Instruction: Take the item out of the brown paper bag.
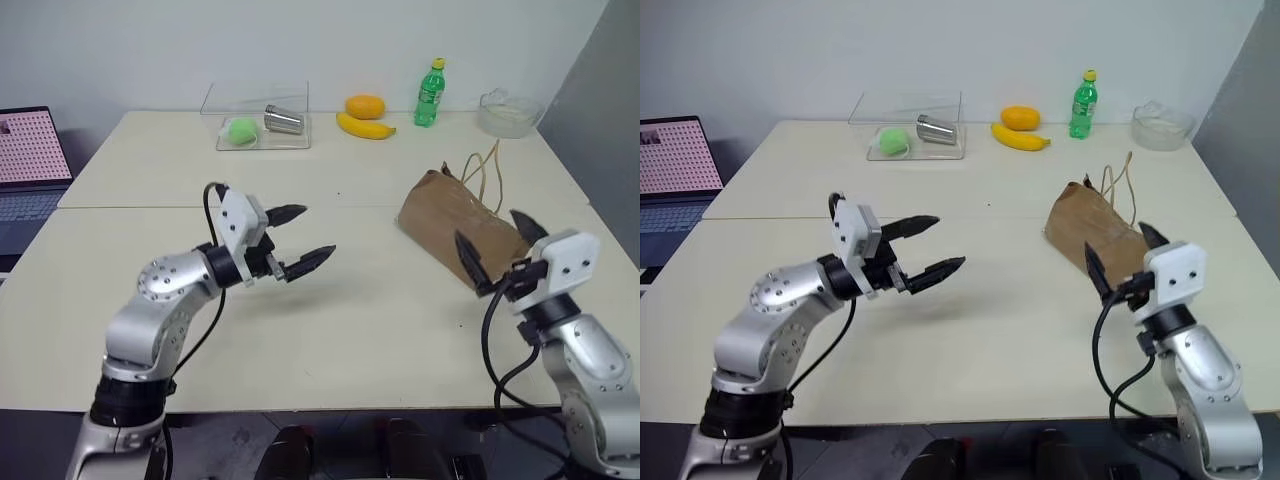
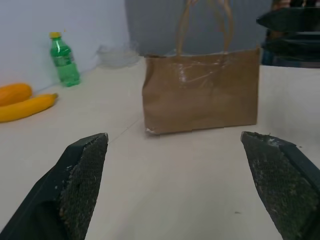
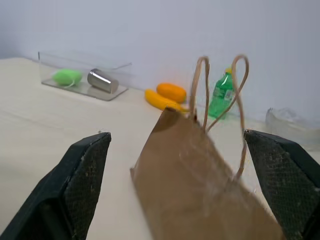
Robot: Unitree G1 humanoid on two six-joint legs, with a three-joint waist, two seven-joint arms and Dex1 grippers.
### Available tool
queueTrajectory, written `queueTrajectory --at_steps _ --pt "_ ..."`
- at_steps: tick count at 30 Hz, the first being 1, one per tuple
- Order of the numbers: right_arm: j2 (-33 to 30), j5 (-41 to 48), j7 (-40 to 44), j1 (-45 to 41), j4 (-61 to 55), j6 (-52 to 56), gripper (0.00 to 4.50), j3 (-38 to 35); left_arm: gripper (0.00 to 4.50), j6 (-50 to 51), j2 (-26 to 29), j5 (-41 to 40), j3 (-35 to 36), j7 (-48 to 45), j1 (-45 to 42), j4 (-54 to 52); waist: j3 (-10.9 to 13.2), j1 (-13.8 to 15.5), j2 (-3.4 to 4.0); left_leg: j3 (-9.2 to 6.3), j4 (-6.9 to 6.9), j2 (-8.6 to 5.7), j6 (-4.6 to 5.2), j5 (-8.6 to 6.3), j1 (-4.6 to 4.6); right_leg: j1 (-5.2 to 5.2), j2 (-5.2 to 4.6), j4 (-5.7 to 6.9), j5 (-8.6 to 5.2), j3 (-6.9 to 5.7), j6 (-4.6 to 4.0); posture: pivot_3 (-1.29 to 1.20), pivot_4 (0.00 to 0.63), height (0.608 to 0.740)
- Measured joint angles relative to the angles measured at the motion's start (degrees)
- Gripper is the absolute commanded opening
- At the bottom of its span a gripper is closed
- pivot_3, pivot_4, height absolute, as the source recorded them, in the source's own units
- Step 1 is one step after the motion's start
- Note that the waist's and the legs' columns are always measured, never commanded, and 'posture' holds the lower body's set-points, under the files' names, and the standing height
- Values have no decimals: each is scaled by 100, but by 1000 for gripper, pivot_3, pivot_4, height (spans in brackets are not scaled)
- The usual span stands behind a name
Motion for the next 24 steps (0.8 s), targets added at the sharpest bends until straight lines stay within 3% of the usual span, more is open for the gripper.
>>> queueTrajectory --at_steps 9,21,24 --pt "-648 730 -185 -1388 249 2111 4500 -404 4486 293 128 -204 -195 -523 -353 92 9 5 -3 2 -1 1 1 0 -8 -6 1 -5 4 3 -7 0 150 740" --pt "-848 1409 -202 -2978 1492 3531 4500 -816 4486 188 -82 -127 -298 -519 -531 251 14 -4 -6 8 -1 2 2 0 -9 -10 1 -2 5 7 -9 0 150 740" --pt "-900 1513 -193 -3296 1816 3737 3883 -837 4500 168 -84 -113 -299 -529 -545 275 14 -2 -6 8 -1 2 2 -1 -11 -11 1 -3 5 7 -9 0 150 740"
